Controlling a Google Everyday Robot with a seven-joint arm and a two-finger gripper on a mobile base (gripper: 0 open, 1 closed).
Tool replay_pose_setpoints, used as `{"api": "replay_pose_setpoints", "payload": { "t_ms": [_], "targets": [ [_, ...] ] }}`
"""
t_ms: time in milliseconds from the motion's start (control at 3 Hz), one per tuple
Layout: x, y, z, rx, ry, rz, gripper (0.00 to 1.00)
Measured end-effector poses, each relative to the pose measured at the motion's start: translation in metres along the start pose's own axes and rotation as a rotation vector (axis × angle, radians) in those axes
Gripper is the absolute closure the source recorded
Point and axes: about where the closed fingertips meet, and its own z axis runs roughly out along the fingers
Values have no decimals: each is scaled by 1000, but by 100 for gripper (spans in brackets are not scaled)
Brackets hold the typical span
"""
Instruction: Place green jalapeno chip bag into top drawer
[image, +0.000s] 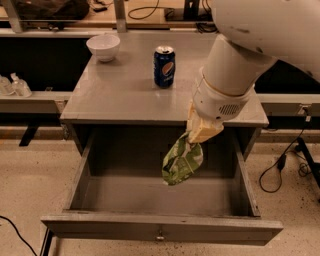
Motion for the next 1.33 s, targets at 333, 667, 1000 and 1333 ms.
{"api": "replay_pose_setpoints", "payload": {
  "t_ms": [333,667,1000,1333],
  "targets": [
    [-1,-1,-3,8,-1,-1,59],
    [-36,-17,23,-14,-117,-98,28],
    [-35,-16,20,-9,-107,-93,5],
    [-35,-15,20,-9,-107,-93,0]
  ]
}}
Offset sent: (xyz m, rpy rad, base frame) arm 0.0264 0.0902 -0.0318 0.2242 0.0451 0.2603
